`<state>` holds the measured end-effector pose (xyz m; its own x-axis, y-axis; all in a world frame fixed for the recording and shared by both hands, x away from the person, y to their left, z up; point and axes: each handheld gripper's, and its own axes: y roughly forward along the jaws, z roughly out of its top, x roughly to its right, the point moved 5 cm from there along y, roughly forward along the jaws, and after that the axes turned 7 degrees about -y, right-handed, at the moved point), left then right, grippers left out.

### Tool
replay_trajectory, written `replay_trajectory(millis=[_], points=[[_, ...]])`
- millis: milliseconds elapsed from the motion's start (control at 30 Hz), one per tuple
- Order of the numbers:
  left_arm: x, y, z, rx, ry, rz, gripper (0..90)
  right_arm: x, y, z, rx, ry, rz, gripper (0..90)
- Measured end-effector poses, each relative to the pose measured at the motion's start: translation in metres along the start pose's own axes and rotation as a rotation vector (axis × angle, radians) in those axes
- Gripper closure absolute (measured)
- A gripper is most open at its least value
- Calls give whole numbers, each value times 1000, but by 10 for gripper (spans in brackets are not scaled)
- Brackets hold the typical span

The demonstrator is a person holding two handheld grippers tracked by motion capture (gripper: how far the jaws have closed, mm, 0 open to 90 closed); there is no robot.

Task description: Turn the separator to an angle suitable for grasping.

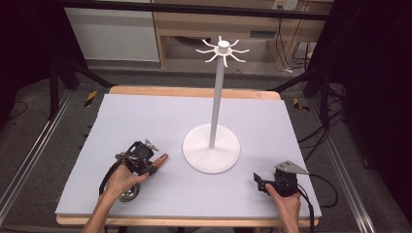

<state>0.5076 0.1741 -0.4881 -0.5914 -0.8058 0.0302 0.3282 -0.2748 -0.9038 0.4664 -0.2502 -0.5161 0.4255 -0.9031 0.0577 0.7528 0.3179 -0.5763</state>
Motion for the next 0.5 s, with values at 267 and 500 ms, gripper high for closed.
replay_trajectory(millis=[267,500], points=[[0,-18,-1,64,-3,-1,676,0,0,0,0,2,-1,64],[1,-34,-1,130,-15,-16,676,0,0,0,-1,1,1,64]])
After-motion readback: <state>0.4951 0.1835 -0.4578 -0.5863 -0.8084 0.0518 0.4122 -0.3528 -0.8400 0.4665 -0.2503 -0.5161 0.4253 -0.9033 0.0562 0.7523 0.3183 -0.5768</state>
